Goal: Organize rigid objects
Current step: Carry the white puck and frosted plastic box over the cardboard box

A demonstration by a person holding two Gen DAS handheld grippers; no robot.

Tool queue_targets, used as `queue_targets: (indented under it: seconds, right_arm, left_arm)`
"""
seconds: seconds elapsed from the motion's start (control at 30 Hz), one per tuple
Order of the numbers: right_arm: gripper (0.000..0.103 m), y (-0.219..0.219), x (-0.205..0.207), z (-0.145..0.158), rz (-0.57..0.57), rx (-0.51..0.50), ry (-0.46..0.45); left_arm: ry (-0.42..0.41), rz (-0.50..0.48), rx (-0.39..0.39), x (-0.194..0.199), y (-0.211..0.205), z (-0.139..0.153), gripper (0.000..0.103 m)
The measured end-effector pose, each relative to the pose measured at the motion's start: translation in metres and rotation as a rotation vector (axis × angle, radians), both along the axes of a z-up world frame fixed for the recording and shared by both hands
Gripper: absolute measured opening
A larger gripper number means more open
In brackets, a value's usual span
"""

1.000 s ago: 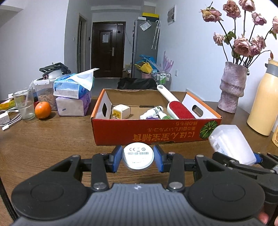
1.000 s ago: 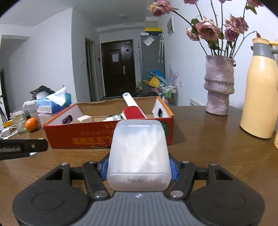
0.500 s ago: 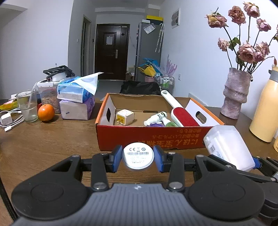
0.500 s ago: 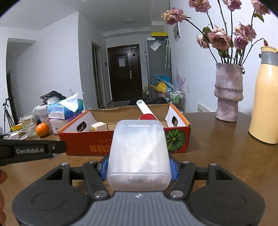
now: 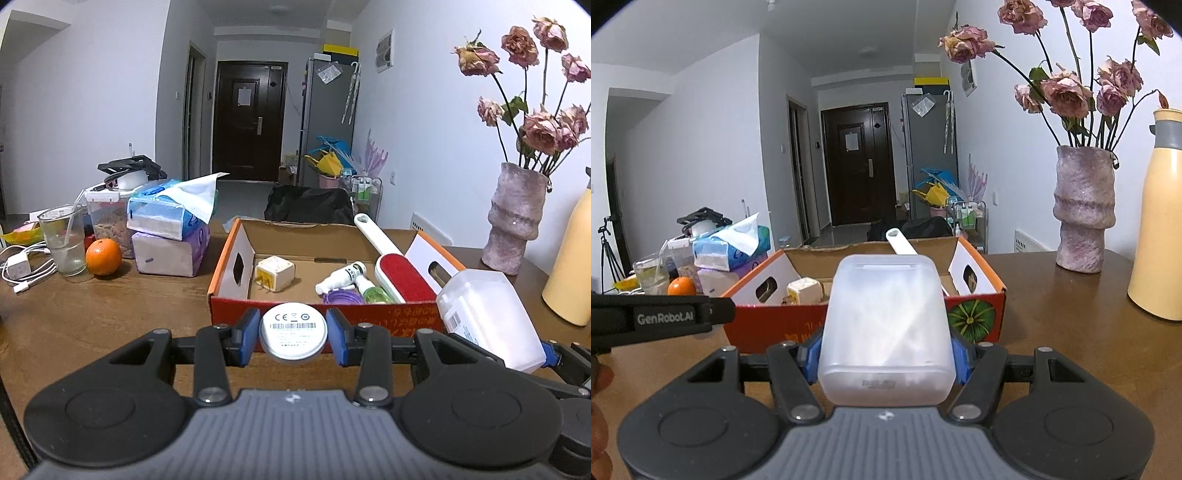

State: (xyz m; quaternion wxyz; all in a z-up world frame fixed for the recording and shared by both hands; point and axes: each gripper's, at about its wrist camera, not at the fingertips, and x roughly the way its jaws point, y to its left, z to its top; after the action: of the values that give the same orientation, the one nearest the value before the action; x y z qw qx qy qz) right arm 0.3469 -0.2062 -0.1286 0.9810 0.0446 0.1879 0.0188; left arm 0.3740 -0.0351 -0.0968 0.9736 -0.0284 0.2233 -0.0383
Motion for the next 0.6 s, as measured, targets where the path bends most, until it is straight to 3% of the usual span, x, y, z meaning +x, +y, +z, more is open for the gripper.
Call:
queue_targets:
  seconds: [0.6]
  right_arm:
    - [0.063,-0.001,0.046,0.002,0.009,0.014,-0.034]
  left_arm:
    - [-0.011,0.028,-0.013,0.047,-0.006,0.002,0.041]
